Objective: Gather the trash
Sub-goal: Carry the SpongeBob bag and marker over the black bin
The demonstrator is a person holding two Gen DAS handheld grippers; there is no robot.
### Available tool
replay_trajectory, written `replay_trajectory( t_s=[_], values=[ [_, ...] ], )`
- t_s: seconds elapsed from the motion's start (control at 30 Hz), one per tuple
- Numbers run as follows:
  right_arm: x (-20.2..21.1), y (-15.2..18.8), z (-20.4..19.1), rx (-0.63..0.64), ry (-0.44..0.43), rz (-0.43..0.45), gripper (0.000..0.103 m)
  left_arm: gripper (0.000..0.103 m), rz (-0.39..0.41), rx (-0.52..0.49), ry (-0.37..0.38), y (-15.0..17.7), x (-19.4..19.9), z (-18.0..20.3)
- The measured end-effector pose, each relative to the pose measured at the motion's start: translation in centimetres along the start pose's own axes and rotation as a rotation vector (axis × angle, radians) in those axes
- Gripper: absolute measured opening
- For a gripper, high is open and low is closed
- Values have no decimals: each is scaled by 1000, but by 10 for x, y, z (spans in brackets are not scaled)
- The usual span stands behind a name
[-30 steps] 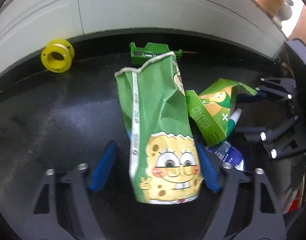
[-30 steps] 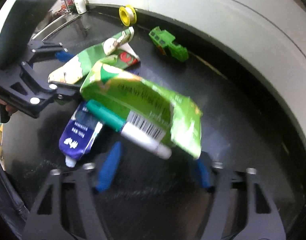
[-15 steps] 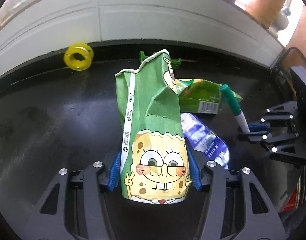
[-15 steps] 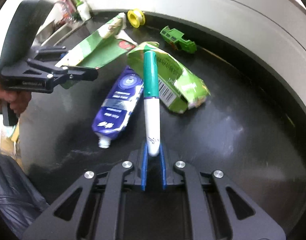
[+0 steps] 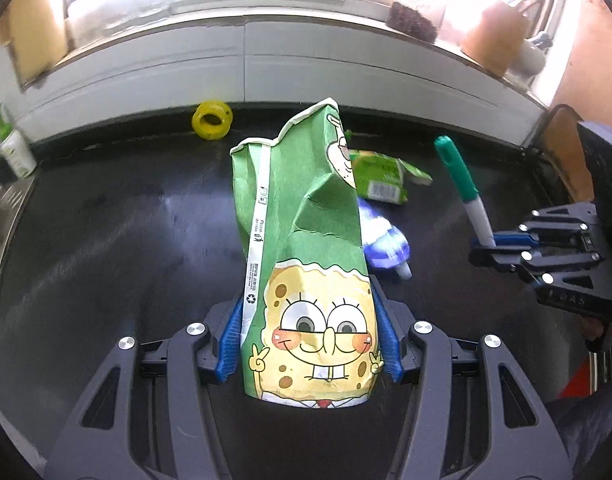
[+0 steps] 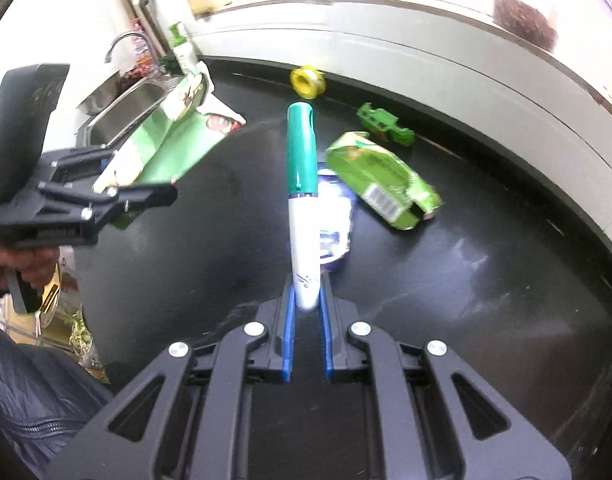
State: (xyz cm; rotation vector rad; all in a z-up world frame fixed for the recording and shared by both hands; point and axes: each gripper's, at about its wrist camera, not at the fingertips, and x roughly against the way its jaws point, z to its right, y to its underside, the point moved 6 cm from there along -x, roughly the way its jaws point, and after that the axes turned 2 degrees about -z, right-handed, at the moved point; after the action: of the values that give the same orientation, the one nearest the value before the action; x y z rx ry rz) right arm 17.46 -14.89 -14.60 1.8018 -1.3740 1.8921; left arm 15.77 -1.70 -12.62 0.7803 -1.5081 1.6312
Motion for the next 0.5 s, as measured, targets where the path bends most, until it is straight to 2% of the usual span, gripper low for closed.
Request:
replay_trajectory(
  t_s=[0.23, 0.5],
  values=[
    [16, 24, -59, 21, -16, -2, 12, 54, -3, 22, -10, 64, 39, 3],
    [21, 25, -123, 74, -25, 7, 12, 54, 22, 75, -57, 108, 79, -28]
  ],
)
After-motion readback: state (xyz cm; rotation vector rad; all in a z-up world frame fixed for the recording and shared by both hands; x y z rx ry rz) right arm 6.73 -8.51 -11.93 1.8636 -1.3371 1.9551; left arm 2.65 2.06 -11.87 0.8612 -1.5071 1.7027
